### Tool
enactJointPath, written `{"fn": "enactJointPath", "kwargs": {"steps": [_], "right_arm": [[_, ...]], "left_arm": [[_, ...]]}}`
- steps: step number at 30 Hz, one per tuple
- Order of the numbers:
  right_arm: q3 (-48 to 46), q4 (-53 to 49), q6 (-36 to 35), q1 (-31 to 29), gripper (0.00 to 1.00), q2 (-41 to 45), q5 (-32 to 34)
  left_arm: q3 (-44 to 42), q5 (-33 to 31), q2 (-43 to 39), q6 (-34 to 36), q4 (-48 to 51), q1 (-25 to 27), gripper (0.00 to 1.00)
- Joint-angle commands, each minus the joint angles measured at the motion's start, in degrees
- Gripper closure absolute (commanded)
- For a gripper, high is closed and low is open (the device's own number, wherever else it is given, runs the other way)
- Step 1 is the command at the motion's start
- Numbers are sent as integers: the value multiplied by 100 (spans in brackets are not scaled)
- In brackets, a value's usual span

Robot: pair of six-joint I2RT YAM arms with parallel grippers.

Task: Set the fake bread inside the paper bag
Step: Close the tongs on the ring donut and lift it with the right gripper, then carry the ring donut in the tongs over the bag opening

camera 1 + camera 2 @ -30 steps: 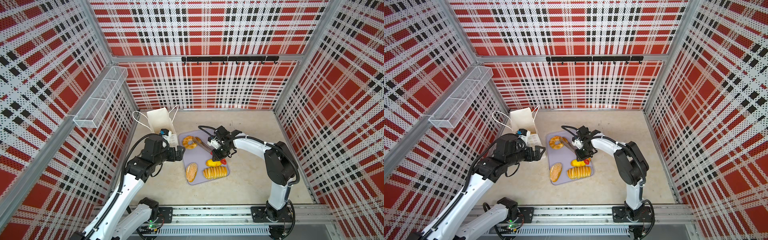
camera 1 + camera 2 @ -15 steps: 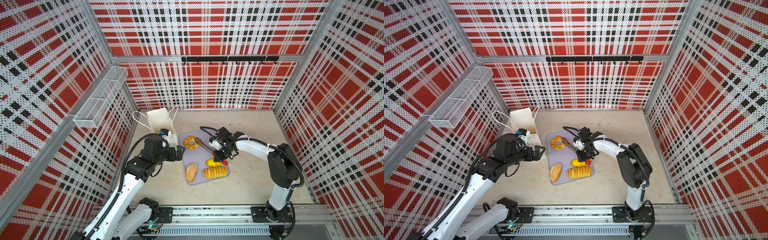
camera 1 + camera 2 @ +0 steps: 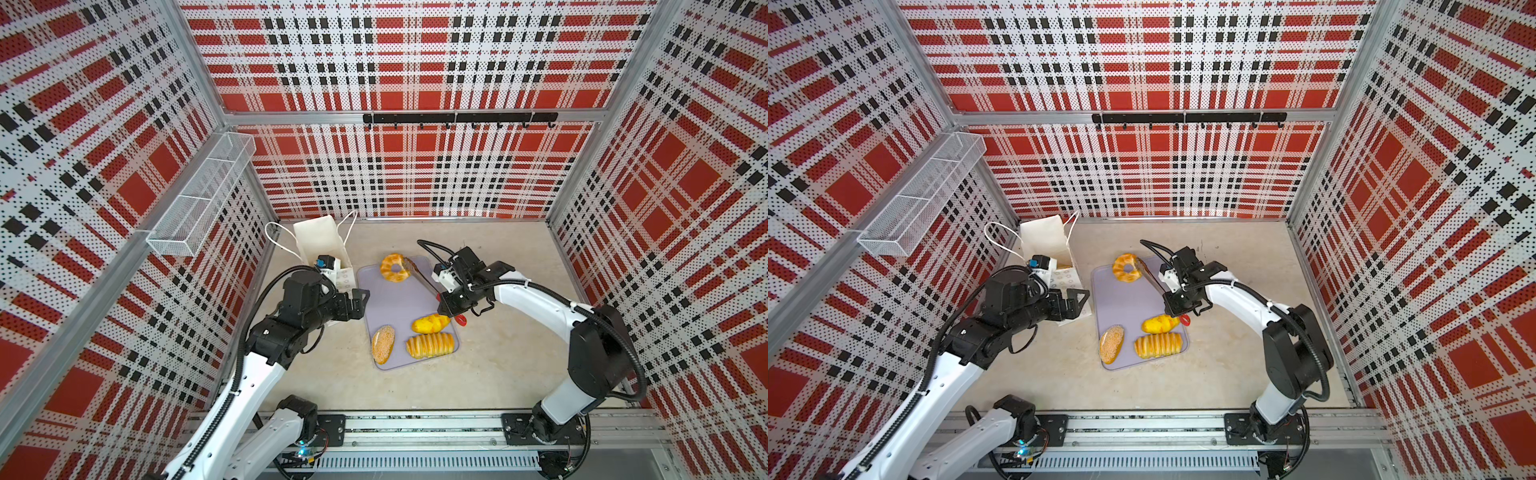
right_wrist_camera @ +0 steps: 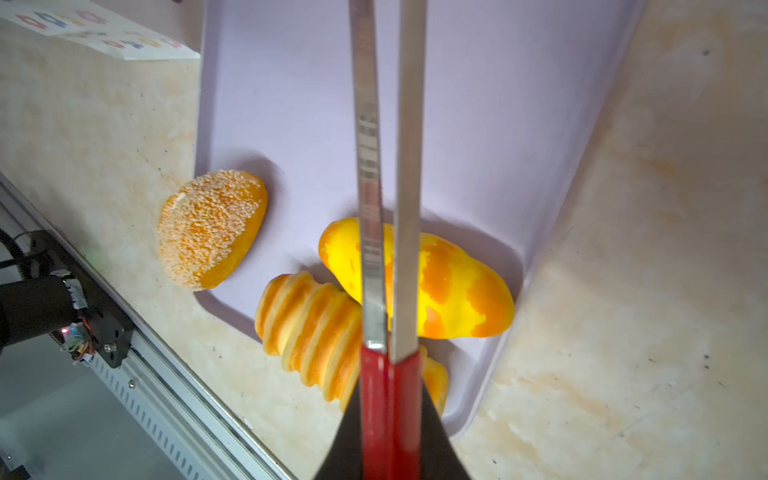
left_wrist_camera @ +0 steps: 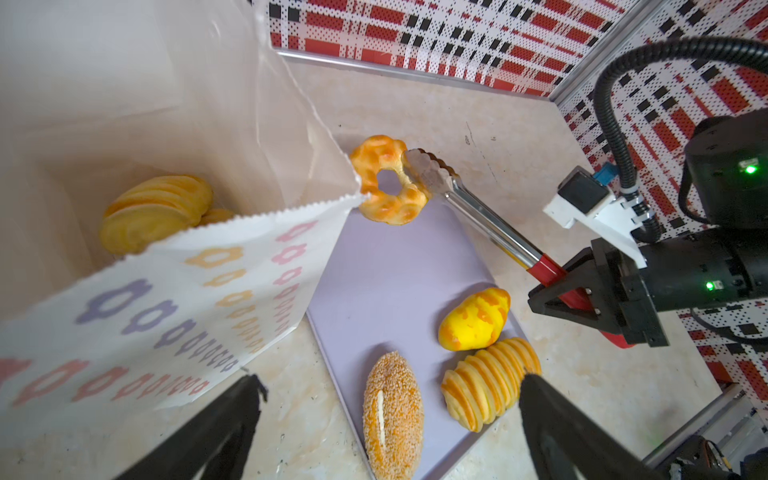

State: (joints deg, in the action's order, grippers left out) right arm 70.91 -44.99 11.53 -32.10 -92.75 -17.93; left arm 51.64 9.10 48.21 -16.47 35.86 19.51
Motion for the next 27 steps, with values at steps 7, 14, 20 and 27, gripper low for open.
{"fn": "enactJointPath", "kwargs": {"steps": [7,14,20,27], "right_arm": [[125,50,80,98,92,921,257],[520,-3,10,114,93,1365,462],[828,56,-285,108,92,1628,336],[1083,167,-660,95,92,1860,-26]], "left_arm": [[73,74,-287,-238,-508,-256,1],[226,-52,-647,-358,-589,-738,0],[270,65,-794,-350,-581,-1142,0],[376,113,-936,-336,-555,-1564,0]]}}
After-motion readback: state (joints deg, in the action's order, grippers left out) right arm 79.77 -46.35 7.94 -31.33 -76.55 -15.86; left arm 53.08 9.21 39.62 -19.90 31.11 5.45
